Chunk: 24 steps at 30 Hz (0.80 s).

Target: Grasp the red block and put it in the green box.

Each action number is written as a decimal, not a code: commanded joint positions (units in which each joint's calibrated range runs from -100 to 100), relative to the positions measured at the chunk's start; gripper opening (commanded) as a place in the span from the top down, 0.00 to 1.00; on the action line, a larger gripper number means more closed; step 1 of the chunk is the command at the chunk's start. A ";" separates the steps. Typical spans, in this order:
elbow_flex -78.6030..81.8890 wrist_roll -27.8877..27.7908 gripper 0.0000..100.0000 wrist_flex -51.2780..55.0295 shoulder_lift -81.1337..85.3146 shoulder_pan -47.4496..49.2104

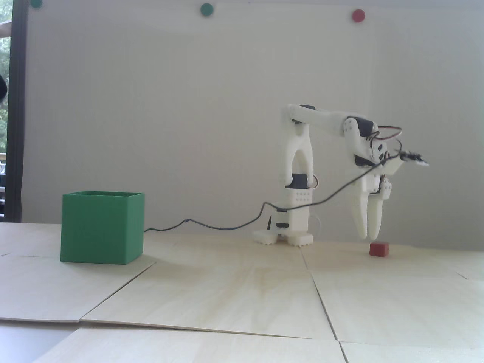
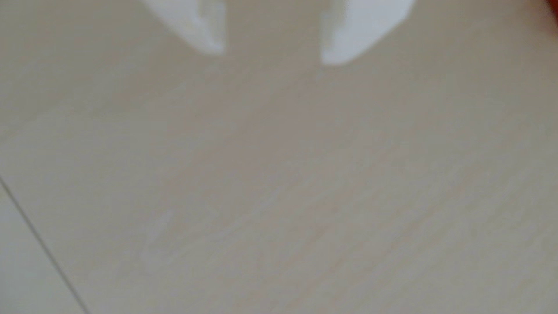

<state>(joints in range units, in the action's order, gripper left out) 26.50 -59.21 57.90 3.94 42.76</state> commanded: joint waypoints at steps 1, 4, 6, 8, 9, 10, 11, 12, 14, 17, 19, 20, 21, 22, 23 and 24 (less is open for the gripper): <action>-5.38 -2.06 0.89 -1.58 -2.32 0.95; -5.56 -2.22 0.89 -1.66 -2.32 1.03; -6.80 -2.27 0.89 -1.41 -2.32 1.67; -8.93 -2.27 0.89 -0.91 -2.48 2.32; -9.73 -2.27 0.89 -0.82 -2.48 2.64; -10.26 -2.32 0.89 -0.82 -2.48 2.80; -11.50 -2.32 0.89 -0.82 -2.32 3.52; -11.77 -2.32 0.89 -0.82 -2.32 3.68; -12.66 -2.32 0.89 -0.82 -2.48 4.57; -12.75 -2.32 0.89 -0.99 -3.19 4.08; -12.75 -2.32 0.89 -1.41 -4.30 2.32; -12.92 -2.37 0.89 -1.58 -5.09 1.11; -13.72 -2.37 0.89 -1.58 -5.72 0.31; -14.96 -2.37 0.89 -1.07 -6.51 -0.26; -15.85 -2.43 0.89 -0.91 -7.14 -0.42; -16.30 -2.69 0.89 -0.91 -7.22 -0.10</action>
<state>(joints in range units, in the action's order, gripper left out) 17.55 -61.06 57.74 -2.78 44.44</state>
